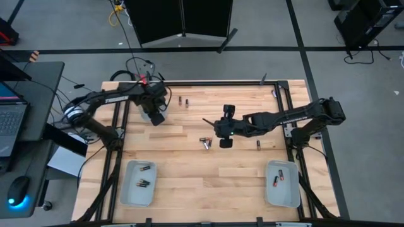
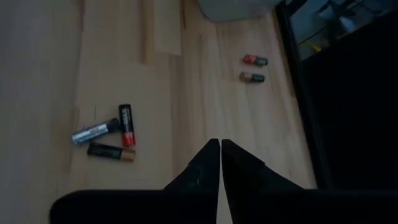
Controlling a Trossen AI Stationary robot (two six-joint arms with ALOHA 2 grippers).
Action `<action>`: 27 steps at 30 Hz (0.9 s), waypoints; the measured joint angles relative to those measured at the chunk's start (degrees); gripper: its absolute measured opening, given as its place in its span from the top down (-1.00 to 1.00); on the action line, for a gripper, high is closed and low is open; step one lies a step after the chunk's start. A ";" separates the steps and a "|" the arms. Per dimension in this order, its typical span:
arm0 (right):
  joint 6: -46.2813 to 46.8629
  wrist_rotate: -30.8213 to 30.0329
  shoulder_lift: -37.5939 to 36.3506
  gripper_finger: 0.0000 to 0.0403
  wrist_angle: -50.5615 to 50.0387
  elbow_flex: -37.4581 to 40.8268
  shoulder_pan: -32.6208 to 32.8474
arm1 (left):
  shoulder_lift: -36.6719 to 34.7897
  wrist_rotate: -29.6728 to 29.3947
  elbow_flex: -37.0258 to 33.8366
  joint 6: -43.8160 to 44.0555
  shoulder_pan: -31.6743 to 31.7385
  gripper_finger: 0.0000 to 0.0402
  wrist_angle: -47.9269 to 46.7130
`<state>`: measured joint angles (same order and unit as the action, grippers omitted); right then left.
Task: Sort batteries
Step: Put the silver battery into the top left gray bin, then put the black-red battery into the bottom right gray bin
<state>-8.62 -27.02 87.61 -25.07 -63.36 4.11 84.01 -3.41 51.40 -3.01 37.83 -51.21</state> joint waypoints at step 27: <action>2.27 1.83 0.02 0.86 3.97 4.60 -2.55 | -1.11 -0.80 0.00 -3.03 2.23 0.22 7.00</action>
<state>-6.36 -25.19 87.64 -21.10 -58.76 1.56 82.90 -4.21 51.40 -6.04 40.06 -44.21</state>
